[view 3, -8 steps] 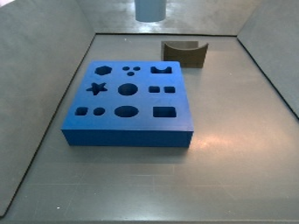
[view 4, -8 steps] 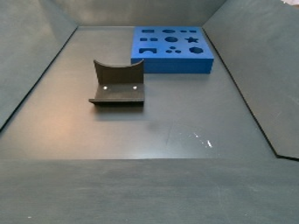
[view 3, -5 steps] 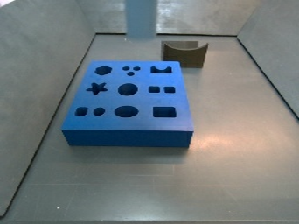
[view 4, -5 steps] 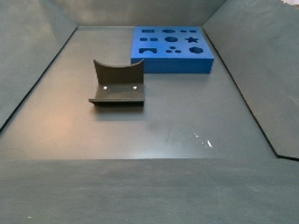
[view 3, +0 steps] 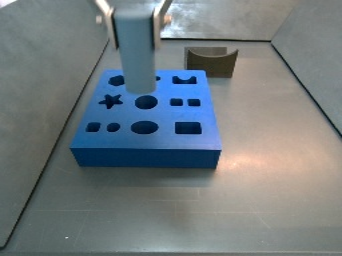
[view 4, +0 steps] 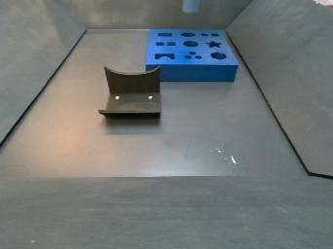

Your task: Insert the oval object.

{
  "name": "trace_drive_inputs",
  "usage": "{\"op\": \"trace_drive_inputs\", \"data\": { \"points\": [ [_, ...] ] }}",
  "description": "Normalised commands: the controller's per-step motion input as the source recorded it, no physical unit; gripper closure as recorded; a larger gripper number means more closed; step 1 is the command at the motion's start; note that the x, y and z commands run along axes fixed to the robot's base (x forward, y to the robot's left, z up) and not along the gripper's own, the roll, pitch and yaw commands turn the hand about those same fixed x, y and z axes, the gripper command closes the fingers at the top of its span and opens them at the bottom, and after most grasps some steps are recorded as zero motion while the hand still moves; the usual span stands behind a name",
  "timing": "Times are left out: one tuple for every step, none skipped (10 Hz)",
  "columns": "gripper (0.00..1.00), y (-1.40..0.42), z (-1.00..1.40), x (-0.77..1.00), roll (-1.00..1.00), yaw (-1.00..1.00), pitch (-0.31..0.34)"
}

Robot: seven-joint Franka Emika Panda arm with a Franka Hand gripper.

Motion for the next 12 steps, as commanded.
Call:
{"op": "trace_drive_inputs", "data": {
  "points": [
    [1.00, -0.09, -0.75, 0.05, 0.00, -0.30, -0.006],
    [1.00, -0.11, -0.74, 0.07, 0.01, -0.32, 0.000],
    [1.00, -0.22, -0.68, 0.15, 0.03, -0.31, 0.000],
    [1.00, -0.20, -0.63, 0.13, 0.04, -0.29, 0.000],
    [1.00, -0.10, -0.52, 0.00, 0.05, -0.18, 0.000],
    [1.00, 0.00, -0.41, -0.08, 0.03, -0.06, 0.000],
    [1.00, 0.10, -0.31, -0.18, 0.01, -0.02, 0.000],
    [1.00, 0.06, -0.31, -0.03, 0.00, -0.08, 0.000],
    [1.00, 0.09, -0.30, 0.00, 0.00, -0.15, 0.013],
    [1.00, 0.12, -0.26, -0.05, 0.01, -0.10, 0.006],
    [1.00, 0.10, -0.25, -0.20, 0.00, -0.01, 0.000],
    [1.00, 0.09, -0.37, -0.07, 0.00, -0.06, 0.000]
  ]
}}
